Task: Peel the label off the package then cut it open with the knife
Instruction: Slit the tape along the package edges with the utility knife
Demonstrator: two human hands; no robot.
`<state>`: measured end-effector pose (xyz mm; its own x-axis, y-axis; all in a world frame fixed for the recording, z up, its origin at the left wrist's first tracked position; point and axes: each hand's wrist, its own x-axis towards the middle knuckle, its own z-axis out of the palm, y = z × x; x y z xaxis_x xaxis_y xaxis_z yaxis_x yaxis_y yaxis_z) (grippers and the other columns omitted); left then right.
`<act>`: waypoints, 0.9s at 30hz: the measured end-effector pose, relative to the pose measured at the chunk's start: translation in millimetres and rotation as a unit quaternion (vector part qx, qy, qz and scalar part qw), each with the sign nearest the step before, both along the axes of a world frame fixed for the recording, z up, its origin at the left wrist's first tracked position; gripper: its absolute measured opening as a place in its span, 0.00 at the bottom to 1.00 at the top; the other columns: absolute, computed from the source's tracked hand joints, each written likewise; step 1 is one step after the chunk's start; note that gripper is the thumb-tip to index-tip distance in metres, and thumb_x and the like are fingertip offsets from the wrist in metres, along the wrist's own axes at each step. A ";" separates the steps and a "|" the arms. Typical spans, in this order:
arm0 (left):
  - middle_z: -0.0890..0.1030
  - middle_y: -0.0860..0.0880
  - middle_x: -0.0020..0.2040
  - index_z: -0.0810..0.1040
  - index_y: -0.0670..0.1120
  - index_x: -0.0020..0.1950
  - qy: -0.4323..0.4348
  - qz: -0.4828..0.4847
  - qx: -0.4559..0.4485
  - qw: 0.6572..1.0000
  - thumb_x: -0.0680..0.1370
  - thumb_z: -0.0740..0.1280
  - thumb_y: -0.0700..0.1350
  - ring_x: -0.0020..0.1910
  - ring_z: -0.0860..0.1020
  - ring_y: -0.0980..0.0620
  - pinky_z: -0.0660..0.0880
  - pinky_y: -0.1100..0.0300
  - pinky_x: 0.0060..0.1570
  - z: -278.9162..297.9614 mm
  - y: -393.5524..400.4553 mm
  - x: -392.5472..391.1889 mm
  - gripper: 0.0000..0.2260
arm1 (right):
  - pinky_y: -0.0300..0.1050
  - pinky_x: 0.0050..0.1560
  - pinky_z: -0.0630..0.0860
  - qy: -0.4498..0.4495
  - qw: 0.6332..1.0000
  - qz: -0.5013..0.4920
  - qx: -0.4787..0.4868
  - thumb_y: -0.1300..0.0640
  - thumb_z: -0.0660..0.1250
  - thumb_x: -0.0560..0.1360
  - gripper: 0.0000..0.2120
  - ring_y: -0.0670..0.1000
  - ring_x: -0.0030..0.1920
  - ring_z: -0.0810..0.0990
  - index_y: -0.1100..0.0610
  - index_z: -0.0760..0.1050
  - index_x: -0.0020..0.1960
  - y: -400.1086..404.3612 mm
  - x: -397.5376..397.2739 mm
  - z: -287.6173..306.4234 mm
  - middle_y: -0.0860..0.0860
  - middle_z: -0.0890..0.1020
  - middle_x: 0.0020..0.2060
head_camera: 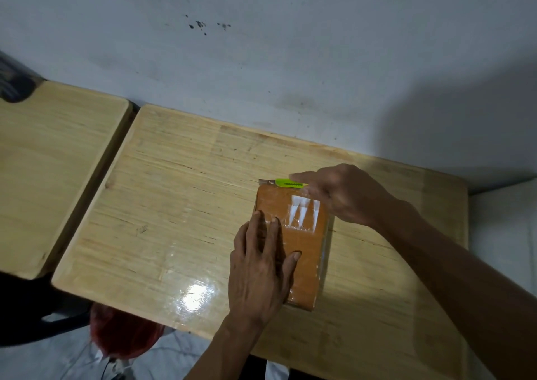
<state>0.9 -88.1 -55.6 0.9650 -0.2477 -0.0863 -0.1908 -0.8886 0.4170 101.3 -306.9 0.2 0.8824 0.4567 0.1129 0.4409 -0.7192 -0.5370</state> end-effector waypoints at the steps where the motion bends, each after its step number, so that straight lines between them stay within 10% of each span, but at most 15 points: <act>1: 0.61 0.43 0.79 0.66 0.49 0.77 0.001 0.000 0.000 1.000 0.80 0.59 0.65 0.74 0.64 0.42 0.73 0.43 0.64 -0.1 -0.2 0.3 0.30 | 0.51 0.42 0.83 -0.004 1.000 -0.002 -0.009 0.59 0.66 0.78 0.16 0.56 0.43 0.86 0.57 0.77 0.66 0.0 -0.6 -0.2 0.56 0.86 0.48; 27: 0.64 0.44 0.77 0.69 0.50 0.75 -0.013 -0.007 0.015 1.000 0.79 0.59 0.65 0.61 0.67 0.43 0.75 0.48 0.57 4.4 -3.1 4.3 0.29 | 0.40 0.39 0.71 0.063 0.988 -0.065 -0.124 0.52 0.64 0.80 0.21 0.47 0.35 0.73 0.49 0.69 0.72 -11.1 -17.6 4.1 0.49 0.80 0.39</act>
